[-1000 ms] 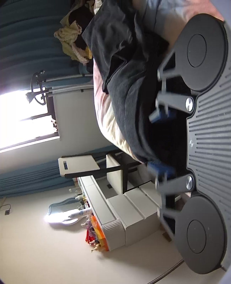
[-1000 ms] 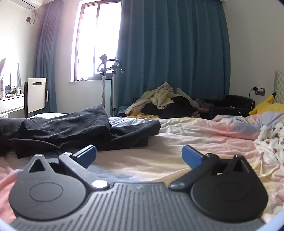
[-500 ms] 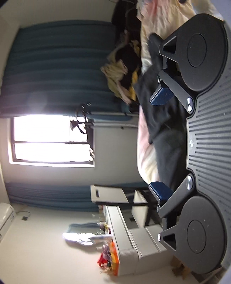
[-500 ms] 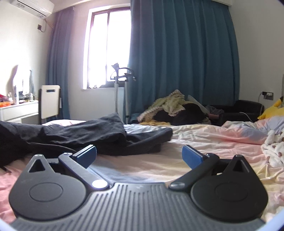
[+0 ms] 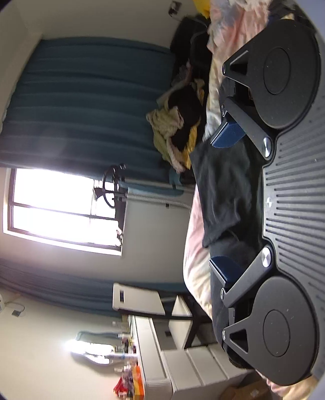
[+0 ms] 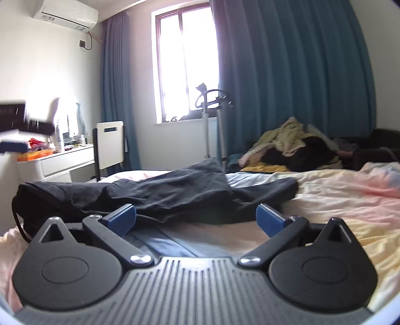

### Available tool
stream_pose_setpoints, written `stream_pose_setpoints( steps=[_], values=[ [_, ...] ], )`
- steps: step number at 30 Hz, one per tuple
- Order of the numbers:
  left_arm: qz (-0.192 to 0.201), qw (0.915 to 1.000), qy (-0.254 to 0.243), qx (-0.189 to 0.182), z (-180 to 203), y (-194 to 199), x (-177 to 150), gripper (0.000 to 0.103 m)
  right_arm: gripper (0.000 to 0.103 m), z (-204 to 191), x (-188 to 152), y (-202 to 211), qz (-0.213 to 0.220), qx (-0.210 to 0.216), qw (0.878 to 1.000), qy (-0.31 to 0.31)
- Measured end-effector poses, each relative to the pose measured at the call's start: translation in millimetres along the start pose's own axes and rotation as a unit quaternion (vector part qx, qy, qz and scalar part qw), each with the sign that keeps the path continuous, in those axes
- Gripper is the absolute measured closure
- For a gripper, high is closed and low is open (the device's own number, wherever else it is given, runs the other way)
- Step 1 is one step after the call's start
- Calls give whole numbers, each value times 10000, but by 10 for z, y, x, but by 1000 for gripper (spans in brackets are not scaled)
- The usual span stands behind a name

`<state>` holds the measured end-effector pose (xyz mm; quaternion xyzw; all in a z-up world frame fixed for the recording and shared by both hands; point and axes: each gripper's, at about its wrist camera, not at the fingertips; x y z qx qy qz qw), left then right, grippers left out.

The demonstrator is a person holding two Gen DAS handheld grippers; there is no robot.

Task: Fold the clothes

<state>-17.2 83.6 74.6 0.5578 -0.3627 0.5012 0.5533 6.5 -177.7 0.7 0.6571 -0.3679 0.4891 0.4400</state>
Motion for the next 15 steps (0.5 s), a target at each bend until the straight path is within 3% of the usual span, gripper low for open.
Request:
stream_pose_setpoints(
  steps=[5, 8, 11, 15],
  values=[
    [-153, 9952, 528, 816, -161, -170, -376, 4, 0, -157, 132, -1044, -586, 382, 9956, -630],
    [-234, 9935, 575, 958, -224, -300, -484, 4, 0, -383, 220, -1735, -838, 783, 9906, -747],
    [-124, 9885, 1032, 1101, -417, -415, -541, 4, 1, -681, 286, -2330, -1130, 1411, 9796, -878],
    [-328, 9823, 1280, 1327, -565, -611, -641, 4, 6, -1160, 313, -2998, -1535, 2222, 9586, -898]
  ],
)
Point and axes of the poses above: each gripper's, at about its wrist camera, not at the fingertips, and y roughly against the way its jaws point, z to its right, x to its top, and after that the axes turned 2 degrees about -x, right-handed
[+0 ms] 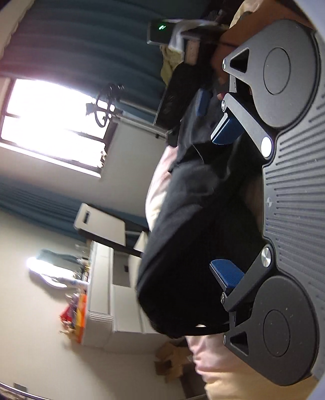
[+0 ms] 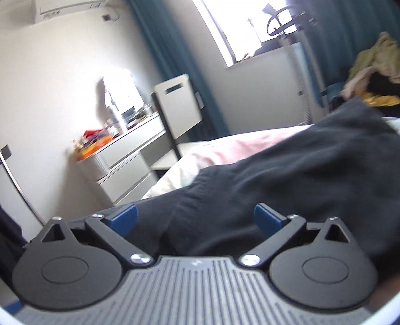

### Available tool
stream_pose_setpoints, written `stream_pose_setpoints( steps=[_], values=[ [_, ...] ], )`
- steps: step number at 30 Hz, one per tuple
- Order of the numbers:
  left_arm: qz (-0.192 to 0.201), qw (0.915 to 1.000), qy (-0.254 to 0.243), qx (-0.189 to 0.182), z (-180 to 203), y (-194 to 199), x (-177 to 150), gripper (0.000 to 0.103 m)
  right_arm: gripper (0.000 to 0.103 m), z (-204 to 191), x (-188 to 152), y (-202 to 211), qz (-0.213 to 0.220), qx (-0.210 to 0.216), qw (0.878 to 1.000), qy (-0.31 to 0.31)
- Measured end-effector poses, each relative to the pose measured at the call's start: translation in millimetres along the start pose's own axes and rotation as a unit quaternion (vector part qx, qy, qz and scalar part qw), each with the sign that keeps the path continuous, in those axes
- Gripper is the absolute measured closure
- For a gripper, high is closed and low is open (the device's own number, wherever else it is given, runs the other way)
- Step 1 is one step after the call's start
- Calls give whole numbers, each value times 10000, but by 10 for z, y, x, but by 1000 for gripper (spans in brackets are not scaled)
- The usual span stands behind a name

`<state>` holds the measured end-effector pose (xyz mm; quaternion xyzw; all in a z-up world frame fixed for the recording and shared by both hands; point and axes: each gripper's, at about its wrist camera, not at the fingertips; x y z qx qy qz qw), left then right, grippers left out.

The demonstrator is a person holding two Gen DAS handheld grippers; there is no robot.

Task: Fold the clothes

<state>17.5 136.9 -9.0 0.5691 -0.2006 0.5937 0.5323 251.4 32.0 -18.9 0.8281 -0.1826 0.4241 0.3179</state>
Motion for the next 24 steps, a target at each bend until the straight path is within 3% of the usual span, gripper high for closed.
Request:
stream_pose_setpoints(
  steps=[1, 3, 7, 9, 10, 13, 17, 24],
  values=[
    [-65, 10000, -2, -3, -1, -47, -17, 4, 8, -49, 8, -127, -77, 79, 9999, 30],
    [-170, 9998, -85, 3, 27, -138, -47, 4, 24, -113, -18, -399, -264, 84, 9995, 163],
    [-346, 9988, -349, 31, 125, -313, -100, 4, 56, -121, -148, -680, -501, -409, 9971, 400],
    [-434, 9981, -424, 78, 150, -363, -117, 4, 96, -62, -115, -660, -472, -488, 9973, 281],
    [-453, 9981, -419, 90, 154, -362, -111, 4, 100, -57, -74, -615, -408, -579, 9970, 306],
    [-389, 9981, -473, 46, 183, -305, -104, 4, 100, 25, 129, -351, -53, -774, 9966, 280],
    [-289, 9974, -663, 51, 257, -218, -113, 4, 100, 359, 567, 304, 689, -1171, 9907, 54],
    [-122, 9959, -881, 141, 410, -120, -133, 4, 100, 1173, 1195, 1782, 1874, -1916, 9613, -630]
  ],
)
Point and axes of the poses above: each gripper's, at about its wrist camera, not at the fingertips, and y roughly against the way its jaws point, z to its right, x to its top, and after that the axes turned 2 degrees about -x, right-handed
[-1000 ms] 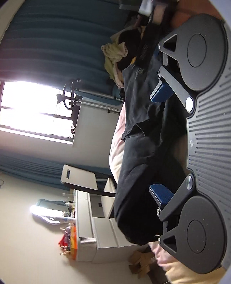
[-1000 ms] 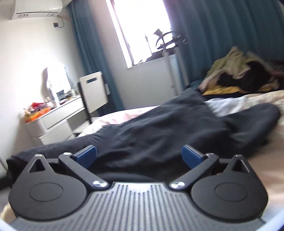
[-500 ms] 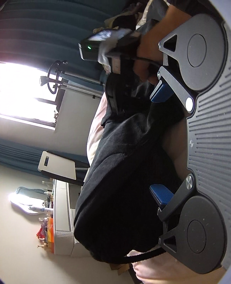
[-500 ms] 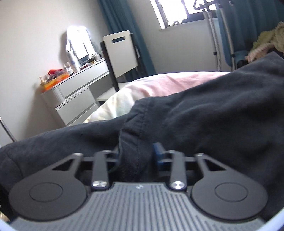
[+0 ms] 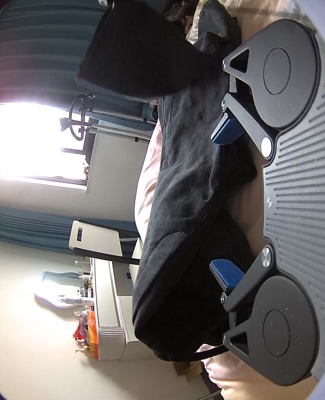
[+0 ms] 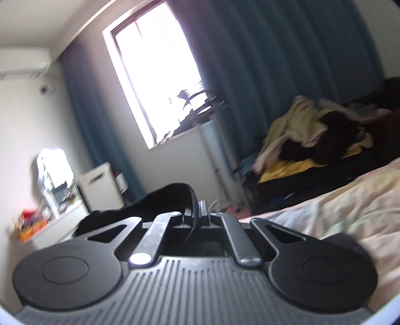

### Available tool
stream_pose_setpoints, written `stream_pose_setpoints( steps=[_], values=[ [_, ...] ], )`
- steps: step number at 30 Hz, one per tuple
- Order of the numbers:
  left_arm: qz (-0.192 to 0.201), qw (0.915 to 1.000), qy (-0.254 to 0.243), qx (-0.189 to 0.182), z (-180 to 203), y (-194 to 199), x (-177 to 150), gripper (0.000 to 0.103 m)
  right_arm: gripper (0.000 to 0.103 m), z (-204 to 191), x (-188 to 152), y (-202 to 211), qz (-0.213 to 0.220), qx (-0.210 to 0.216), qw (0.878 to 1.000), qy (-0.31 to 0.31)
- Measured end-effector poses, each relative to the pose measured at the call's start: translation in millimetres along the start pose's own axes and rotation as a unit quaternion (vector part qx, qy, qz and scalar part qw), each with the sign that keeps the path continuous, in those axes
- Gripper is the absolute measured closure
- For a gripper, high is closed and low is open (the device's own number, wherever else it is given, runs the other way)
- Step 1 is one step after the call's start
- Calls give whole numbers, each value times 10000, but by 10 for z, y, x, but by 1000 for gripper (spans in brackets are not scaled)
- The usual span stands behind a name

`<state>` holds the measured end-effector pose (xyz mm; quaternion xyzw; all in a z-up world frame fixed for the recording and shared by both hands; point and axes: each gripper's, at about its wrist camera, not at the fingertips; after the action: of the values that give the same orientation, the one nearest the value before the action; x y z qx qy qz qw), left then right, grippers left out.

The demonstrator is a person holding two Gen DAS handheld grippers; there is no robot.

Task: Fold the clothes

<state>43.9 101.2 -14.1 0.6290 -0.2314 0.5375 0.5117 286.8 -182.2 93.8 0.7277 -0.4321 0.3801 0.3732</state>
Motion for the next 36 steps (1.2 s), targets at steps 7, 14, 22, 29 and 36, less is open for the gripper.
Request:
stream_pose_setpoints(
  steps=[7, 14, 22, 29, 36],
  values=[
    [44, 9993, -356, 114, 181, 5, -48, 4, 100, 1315, -8, 626, 273, -933, 9905, -973],
    [88, 9974, -685, 181, 392, -76, -98, 4, 100, 1985, -685, 843, -123, -1286, 9781, -1633],
    [255, 9959, -867, 94, 464, -16, -111, 4, 100, 2392, -585, 1480, 570, -1399, 9512, -2690],
    [375, 9957, -835, -117, 429, 116, -100, 4, 100, 2865, -587, 1971, 866, -2149, 9266, -2960],
    [318, 9945, -956, -280, 475, 121, -113, 4, 71, 3059, -909, 2134, -62, -2523, 9222, -2931]
  ],
)
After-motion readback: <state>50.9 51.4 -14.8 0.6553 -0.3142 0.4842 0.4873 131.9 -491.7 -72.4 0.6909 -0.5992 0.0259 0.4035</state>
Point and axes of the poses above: each gripper's, at about its wrist camera, not at the fingertips, and y roughly against the way its jaws point, z to its right, x to its top, and after that the axes turned 2 degrees about -x, right-handed
